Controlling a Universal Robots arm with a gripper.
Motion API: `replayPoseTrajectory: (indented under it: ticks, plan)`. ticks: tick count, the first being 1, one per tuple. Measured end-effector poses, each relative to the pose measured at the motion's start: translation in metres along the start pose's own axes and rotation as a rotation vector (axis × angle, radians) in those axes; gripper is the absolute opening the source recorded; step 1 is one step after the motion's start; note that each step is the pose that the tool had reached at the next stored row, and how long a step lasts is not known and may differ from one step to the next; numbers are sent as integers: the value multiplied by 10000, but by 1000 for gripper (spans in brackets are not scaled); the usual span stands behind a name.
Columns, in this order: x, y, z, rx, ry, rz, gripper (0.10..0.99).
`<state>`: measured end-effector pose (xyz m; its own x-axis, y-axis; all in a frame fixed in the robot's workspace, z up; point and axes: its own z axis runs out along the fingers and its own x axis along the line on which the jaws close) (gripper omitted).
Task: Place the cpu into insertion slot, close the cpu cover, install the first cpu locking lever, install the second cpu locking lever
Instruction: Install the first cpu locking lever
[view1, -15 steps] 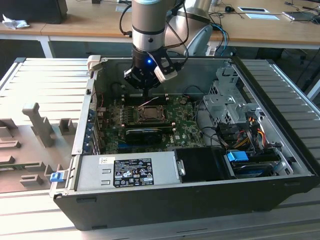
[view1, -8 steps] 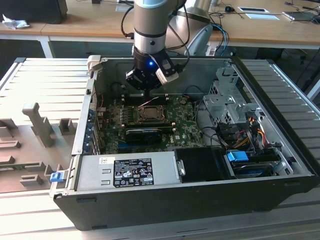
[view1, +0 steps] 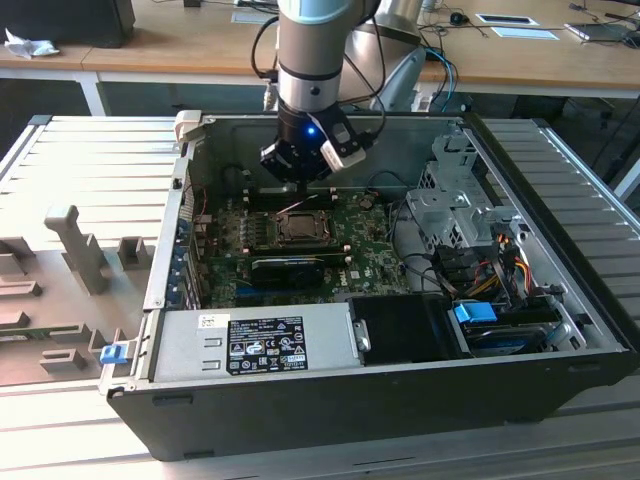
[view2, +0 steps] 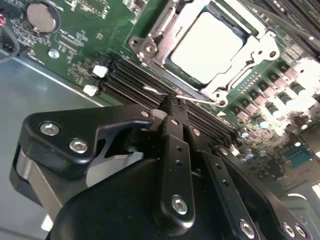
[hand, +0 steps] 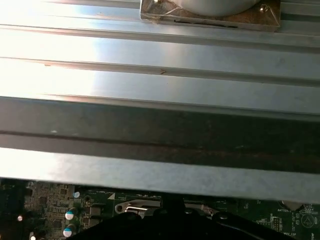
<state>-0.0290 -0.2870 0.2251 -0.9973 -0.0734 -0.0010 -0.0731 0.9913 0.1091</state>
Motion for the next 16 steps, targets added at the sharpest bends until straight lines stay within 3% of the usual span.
replayPoseTrajectory:
  ticks: [8,16]
  plan:
    - [-111,-16,108,1,1,-1,106]
    - [-159,-28,181,2,-1,1,106]
